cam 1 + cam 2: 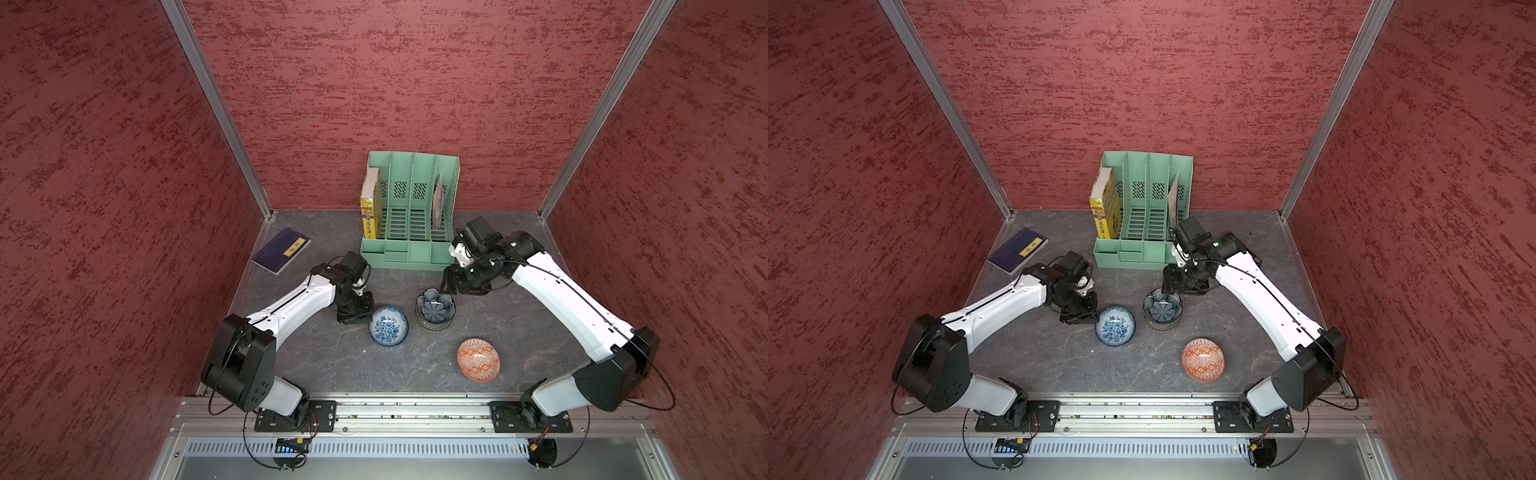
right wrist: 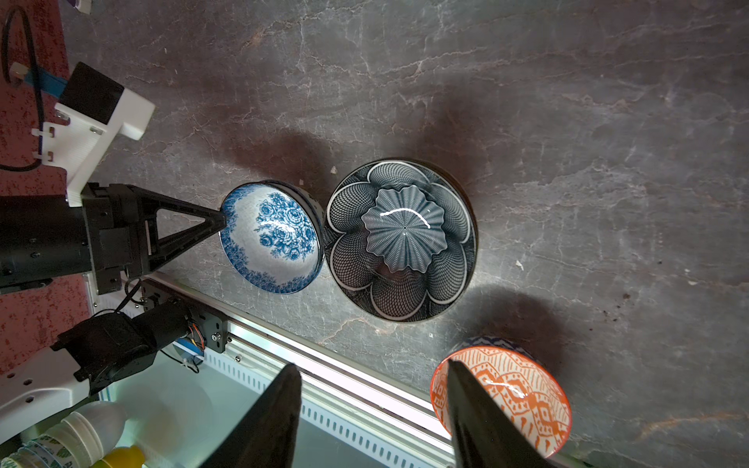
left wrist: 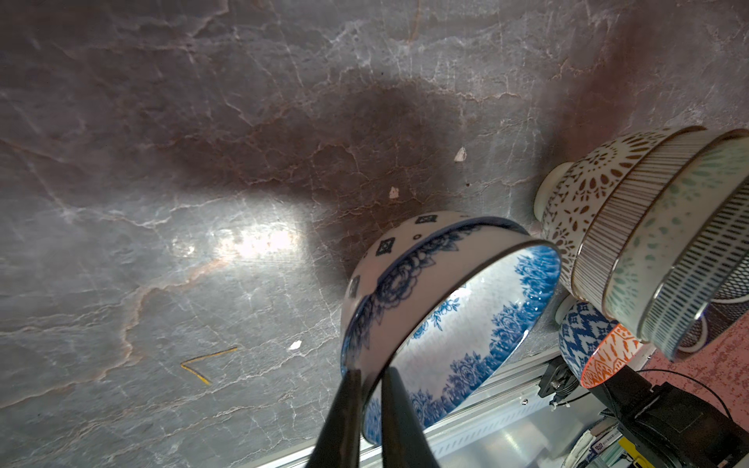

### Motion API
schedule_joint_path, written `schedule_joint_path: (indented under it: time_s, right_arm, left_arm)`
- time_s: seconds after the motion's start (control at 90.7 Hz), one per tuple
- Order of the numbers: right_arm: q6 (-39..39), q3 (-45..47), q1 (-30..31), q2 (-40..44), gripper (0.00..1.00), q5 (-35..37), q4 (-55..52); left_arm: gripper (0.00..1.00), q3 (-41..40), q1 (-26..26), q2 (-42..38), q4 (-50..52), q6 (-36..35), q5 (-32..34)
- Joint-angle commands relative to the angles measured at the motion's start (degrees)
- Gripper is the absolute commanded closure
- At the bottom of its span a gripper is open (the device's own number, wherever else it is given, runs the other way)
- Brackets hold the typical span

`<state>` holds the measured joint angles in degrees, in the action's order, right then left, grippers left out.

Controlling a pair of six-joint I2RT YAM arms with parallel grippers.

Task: Stack the bowls
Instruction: Place the bowl on the bowl.

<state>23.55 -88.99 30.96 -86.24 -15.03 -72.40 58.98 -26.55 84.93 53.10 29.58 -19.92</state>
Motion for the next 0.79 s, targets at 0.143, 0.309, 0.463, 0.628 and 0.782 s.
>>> schedule_joint_path:
  time_s: [0.143, 0.309, 0.463, 0.628, 0.782]
  right_arm:
    - [-0.3, 0.7, -0.6, 1.6, 0.4, -0.1, 0.6]
    - [-0.4, 0.5, -0.6, 1.5, 0.4, -0.2, 0.5]
    - [-0.4, 0.4, -0.6, 1.4, 0.4, -0.3, 0.5]
    - [-0.5, 0.3, -0.6, 1.2, 0.4, -0.2, 0.4]
    - [-0.6, 0.2, -0.6, 1.1, 0.4, -0.3, 0.4]
  left_arm:
    - [0.82, 0.2, -0.2, 1.0, -0.3, -0.8, 0.1]
    - [0.87, -0.3, -0.3, 1.0, -0.5, -0.7, -0.2]
    - [0.88, -0.5, -0.3, 1.3, -0.7, -0.7, -0.2]
    - [0.87, -0.6, -0.3, 1.5, -0.8, -0.7, -0.2]
    - [0.91, -0.6, -0.4, 1.6, -0.8, -0.7, -0.2]
